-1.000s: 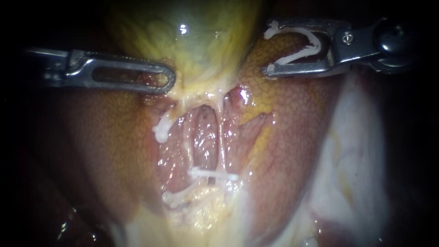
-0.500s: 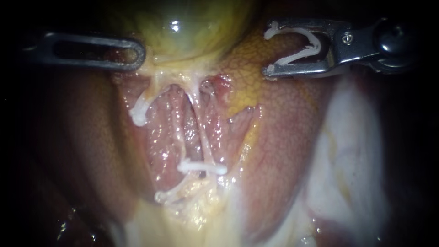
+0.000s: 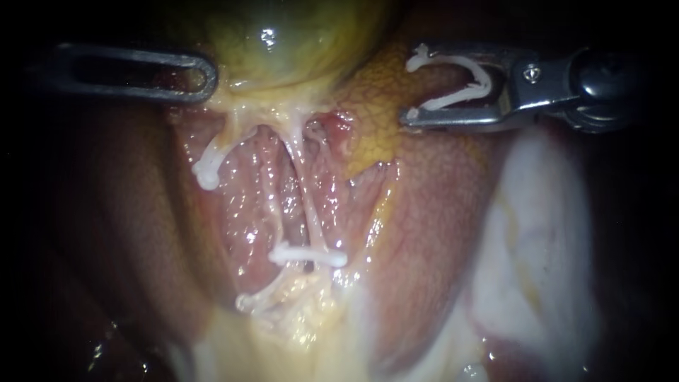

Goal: Clipping second clip right tube

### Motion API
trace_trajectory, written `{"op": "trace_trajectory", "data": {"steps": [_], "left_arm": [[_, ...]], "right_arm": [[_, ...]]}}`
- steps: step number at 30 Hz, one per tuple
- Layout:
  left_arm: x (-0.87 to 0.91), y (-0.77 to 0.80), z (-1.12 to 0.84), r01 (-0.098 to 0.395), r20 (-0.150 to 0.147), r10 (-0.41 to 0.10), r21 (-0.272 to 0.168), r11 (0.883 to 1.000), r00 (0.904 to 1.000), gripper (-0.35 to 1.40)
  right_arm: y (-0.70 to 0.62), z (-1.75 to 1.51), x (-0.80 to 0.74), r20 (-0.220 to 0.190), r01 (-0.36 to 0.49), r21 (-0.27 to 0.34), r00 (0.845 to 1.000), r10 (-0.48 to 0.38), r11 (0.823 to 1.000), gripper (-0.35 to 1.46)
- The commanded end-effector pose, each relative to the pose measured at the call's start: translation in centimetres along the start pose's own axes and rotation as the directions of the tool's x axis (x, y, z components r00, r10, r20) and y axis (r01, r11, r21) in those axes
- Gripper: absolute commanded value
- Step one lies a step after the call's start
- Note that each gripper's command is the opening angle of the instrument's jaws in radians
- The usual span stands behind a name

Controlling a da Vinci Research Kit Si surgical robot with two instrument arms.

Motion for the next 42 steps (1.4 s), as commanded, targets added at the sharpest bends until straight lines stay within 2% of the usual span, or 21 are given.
{"op": "trace_trajectory", "data": {"steps": [1, 12, 20, 36, 41, 42], "left_arm": [[0.0, 0.0, 0.0, 0.0, 0.0, 0.0, 0.0, 1.0, 1.0, -0.35], [0.01, 0.01, 0.0, 0.0, 0.0, 0.0, 0.0, 1.0, 1.0, -0.35], [0.01, 0.01, 0.01, -0.001, 0.0, 0.001, 0.0, 1.0, 1.0, -0.35], [0.01, 0.01, 0.01, -0.001, 0.0, 0.001, 0.0, 1.0, 1.0, -0.35], [0.01, 0.01, 0.01, -0.001, 0.0, 0.001, -0.001, 1.0, 1.0, -0.35], [0.01, 0.01, 0.01, -0.001, 0.0, 0.001, -0.001, 1.0, 1.0, -0.35]], "right_arm": [[-0.02, 0.02, -0.02, 0.003, -0.002, 0.006, 1.0, 0.002, 1.0, 0.5], [-0.31, 0.33, -0.25, 0.005, -0.063, 0.072, 0.998, 0.063, 0.995, 0.5], [-0.52, 0.59, -0.43, 0.016, -0.15, 0.115, 0.989, 0.15, 0.982, 0.49], [-0.73, 1.02, -0.7, 0.051, -0.302, 0.197, 0.953, 0.298, 0.933, 0.47], [-0.75, 1.15, -0.77, 0.037, -0.346, 0.235, 0.937, 0.348, 0.908, 0.47], [-0.75, 1.17, -0.79, 0.032, -0.362, 0.246, 0.93, 0.366, 0.899, 0.47]]}}
